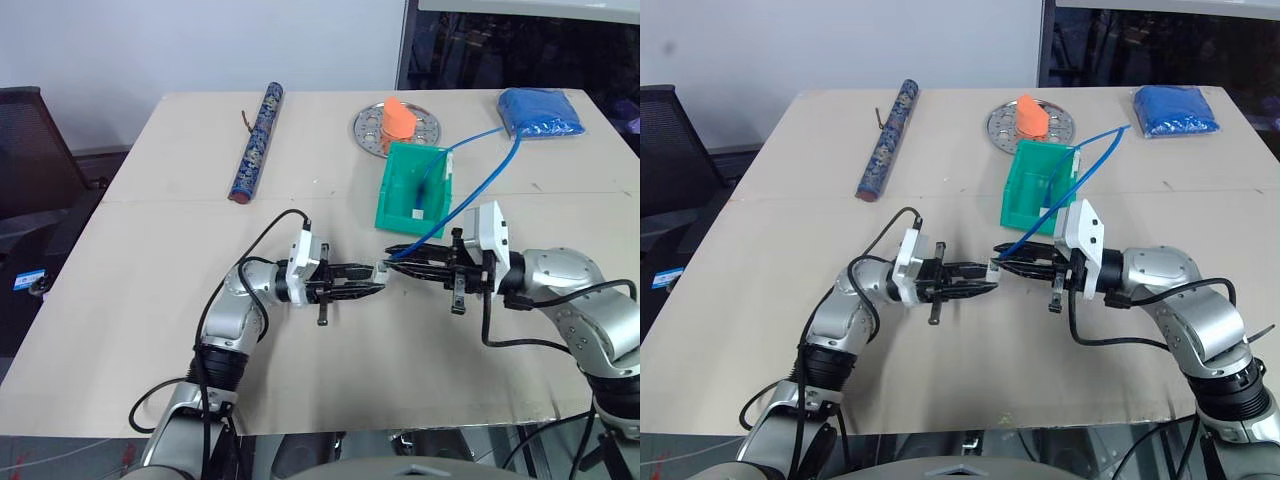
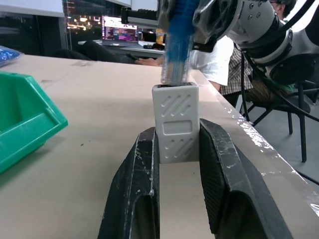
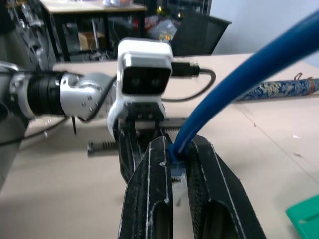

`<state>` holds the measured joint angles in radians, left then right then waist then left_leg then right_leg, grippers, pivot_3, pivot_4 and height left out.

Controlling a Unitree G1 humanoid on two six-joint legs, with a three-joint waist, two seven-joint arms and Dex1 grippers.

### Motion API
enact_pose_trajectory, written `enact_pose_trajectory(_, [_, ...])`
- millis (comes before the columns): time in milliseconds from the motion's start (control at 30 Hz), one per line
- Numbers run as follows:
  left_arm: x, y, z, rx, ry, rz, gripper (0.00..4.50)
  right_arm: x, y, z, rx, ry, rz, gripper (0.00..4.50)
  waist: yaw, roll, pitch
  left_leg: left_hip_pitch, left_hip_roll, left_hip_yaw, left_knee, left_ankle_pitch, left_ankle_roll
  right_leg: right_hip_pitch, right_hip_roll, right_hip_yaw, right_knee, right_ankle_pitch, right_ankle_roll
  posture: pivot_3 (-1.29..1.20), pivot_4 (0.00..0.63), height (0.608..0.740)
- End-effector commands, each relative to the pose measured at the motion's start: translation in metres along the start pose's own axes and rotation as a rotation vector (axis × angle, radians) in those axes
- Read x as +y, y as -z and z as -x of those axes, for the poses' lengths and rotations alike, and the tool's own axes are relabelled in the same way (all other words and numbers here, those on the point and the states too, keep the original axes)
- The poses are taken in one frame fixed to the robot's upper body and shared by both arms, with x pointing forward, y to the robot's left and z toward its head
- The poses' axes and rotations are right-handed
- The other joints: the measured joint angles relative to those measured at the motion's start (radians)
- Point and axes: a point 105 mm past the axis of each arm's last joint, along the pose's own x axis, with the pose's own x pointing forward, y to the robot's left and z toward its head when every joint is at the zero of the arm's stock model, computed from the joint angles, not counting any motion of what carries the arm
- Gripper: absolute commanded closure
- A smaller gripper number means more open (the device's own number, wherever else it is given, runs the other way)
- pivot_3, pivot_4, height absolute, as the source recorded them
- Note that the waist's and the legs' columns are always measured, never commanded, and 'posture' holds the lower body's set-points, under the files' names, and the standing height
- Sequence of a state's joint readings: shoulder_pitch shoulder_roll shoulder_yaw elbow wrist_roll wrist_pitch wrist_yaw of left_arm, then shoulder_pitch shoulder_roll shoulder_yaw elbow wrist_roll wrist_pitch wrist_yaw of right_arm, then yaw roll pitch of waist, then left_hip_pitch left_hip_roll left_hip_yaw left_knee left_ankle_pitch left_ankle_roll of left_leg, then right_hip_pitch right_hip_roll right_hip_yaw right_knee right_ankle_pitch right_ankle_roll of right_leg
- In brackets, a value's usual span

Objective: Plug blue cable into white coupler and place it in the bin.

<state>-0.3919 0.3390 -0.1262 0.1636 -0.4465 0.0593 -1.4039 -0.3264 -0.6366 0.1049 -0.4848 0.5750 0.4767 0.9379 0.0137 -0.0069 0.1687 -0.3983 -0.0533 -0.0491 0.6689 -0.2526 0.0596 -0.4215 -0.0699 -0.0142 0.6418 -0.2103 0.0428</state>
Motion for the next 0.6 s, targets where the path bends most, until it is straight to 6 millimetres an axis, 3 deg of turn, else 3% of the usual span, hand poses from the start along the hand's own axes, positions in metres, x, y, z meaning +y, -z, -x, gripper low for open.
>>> enact_pose_trajectory(33, [-0.002,-0.014,-0.002,-0.024,0.034,-0.060,3.99,0.003,0.005,0.001,0.030,-0.023,0.011,4.50,0.000,0.000,0.000,0.000,0.000,0.000,0.000,0.000,0.000,0.000,0.000,0.000,0.000,0.000,0.000,0.00,0.150,0.740])
enact_pose_trajectory(333, [-0.004,-0.015,-0.006,0.003,0.067,-0.101,3.99,0.014,0.012,-0.003,0.084,-0.105,-0.011,4.50,0.000,0.000,0.000,0.000,0.000,0.000,0.000,0.000,0.000,0.000,0.000,0.000,0.000,0.000,0.000,0.00,0.150,0.740])
enact_pose_trajectory(600, [-0.003,-0.030,-0.015,-0.029,0.097,-0.137,3.99,0.022,0.038,-0.013,0.167,-0.150,-0.096,4.50,0.000,0.000,0.000,0.000,0.000,0.000,0.000,0.000,0.000,0.000,-0.001,0.000,-0.001,0.000,0.000,0.00,0.150,0.740])
